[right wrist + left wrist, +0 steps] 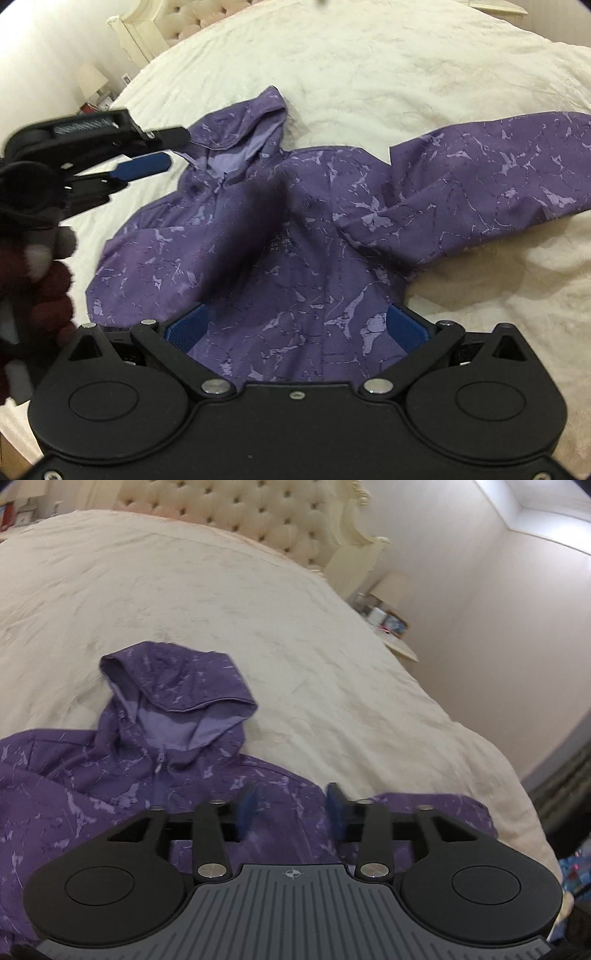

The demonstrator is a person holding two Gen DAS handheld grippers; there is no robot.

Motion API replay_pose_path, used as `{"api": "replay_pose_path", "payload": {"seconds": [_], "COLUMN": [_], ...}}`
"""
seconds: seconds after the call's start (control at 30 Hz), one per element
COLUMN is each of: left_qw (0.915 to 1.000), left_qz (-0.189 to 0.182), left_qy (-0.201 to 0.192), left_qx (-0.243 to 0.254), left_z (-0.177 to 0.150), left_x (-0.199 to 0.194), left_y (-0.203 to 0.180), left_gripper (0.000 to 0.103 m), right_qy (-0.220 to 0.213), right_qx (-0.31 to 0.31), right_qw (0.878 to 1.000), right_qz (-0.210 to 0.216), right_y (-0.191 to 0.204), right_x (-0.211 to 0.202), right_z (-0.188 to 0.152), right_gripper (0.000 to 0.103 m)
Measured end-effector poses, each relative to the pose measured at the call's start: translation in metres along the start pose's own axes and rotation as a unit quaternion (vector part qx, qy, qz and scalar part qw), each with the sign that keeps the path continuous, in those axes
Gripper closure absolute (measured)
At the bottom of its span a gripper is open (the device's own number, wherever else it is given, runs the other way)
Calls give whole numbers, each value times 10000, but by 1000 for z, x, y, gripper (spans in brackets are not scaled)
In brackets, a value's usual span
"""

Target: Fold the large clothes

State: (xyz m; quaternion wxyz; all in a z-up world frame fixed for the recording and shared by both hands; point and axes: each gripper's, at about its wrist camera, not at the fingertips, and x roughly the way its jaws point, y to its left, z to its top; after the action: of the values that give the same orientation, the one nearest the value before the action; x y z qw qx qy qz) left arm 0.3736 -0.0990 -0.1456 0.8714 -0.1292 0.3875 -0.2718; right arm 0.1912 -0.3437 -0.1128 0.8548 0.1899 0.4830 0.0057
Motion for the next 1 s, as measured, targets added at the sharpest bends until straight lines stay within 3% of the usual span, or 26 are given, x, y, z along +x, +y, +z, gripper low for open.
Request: {"api": "replay_pose_path", "payload": {"seconds": [0.07, 0.2, 0.4, 0.63, 0.67, 0.73, 0.77, 0.83, 1.0], "left_qw": [9999, 9988, 9909, 9722, 9700, 9669, 9658, 9660, 9666], "left_qz": [-37, 320, 1202, 2243, 2325, 2434, 2472, 2465, 2317], "left_qy": [2, 210, 554, 618, 624, 649, 653, 657, 921], "left_qx": [162, 313, 231, -270, -338, -420, -435, -420, -594], "left_z": [-9, -28, -51, -55, -55, -53, -51, -48, -50], "left_x": [-10, -33, -60, -90, -91, -91, -90, -85, -62], "left_y": [-7, 1, 66, 152, 162, 178, 185, 195, 213], "left_gripper": [53, 52, 52, 52, 52, 52, 52, 52, 45], "right_qy": [18, -19, 15, 414, 476, 651, 741, 784, 233], "right_qx": [-55, -216, -173, -19, -27, -85, -138, -329, -846], "right_qw": [10000, 9997, 9998, 9989, 9985, 9971, 9960, 9946, 9951], "right_qz": [-53, -76, -9, -226, -275, -377, -472, -589, -449], "right_y": [1, 7, 10, 7, 8, 10, 12, 17, 29], "right_x": [5, 20, 55, 106, 110, 121, 126, 129, 105], "right_z": [1, 11, 27, 34, 34, 35, 35, 36, 47], "right_gripper": [1, 1, 1, 3, 7, 36, 42, 71, 83]}}
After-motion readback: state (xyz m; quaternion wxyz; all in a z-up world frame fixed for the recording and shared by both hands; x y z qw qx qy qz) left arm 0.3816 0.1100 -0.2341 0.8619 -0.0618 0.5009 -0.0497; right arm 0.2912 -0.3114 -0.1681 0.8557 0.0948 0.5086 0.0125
